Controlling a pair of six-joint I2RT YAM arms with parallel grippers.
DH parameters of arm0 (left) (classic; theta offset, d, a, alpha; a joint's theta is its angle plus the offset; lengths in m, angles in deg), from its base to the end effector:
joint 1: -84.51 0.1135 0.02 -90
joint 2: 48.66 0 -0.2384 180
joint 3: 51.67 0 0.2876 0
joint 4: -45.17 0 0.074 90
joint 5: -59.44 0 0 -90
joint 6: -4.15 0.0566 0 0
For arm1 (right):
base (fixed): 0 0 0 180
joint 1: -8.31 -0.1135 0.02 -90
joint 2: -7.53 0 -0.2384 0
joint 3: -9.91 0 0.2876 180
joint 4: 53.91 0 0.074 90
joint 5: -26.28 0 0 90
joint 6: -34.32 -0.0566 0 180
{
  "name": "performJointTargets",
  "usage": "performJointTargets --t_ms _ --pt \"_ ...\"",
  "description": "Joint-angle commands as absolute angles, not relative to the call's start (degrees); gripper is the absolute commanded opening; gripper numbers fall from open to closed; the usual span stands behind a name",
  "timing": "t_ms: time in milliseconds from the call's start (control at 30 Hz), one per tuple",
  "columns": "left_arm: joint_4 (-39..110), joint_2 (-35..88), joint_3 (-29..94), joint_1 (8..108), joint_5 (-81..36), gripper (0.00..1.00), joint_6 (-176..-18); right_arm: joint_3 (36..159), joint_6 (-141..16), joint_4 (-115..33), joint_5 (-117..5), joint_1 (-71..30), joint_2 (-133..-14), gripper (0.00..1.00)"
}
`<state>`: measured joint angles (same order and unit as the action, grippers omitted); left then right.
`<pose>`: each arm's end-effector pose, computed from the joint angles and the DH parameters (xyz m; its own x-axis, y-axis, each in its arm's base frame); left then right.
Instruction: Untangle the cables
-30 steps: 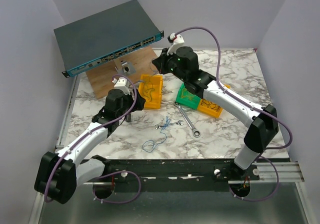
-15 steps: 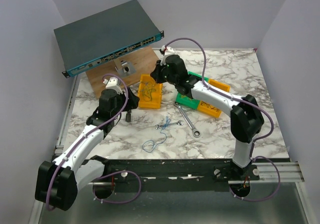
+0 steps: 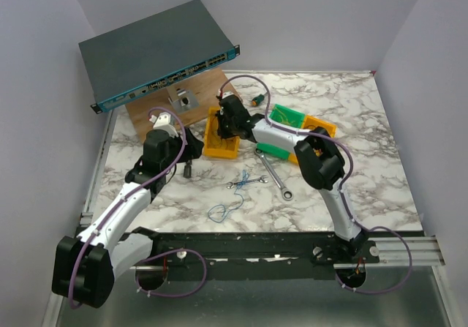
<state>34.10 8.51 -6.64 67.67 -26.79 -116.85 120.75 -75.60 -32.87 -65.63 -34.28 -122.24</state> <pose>0.2782 -0.0881 0.2019 -0.5020 -0.3850 -0.7744 0.1031 0.8624 -0.4956 0.4022 0.3672 0.1196 -0.6687 -0.1521 -0.7278 -0.4571 0.8562 0.2410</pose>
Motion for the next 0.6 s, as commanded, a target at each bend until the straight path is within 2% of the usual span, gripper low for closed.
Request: performJointTargets --t_ms 0,100,167,200,567 --pt "35.97 8.27 -7.15 68.07 -24.45 0.72 -115.73 125.37 -74.79 -24.61 -71.75 -35.53 -125.22 0.01" --pt "35.99 8.27 -7.20 68.07 -23.16 0.72 -115.07 124.39 -75.41 -23.35 -73.27 -35.61 -122.40 0.03" --pt "35.80 8.32 -7.19 67.99 -21.70 0.73 -114.51 119.90 -75.50 -27.13 -72.47 -35.63 -116.93 0.18" --pt "35.69 8.30 -7.30 67.99 -21.01 0.73 -114.57 118.67 -75.58 -28.21 -72.15 -35.61 -114.59 0.22" --pt "30.35 3.23 -10.75 65.14 -18.49 0.83 -115.82 110.99 -76.14 -25.65 -68.55 -35.62 -98.47 0.54"
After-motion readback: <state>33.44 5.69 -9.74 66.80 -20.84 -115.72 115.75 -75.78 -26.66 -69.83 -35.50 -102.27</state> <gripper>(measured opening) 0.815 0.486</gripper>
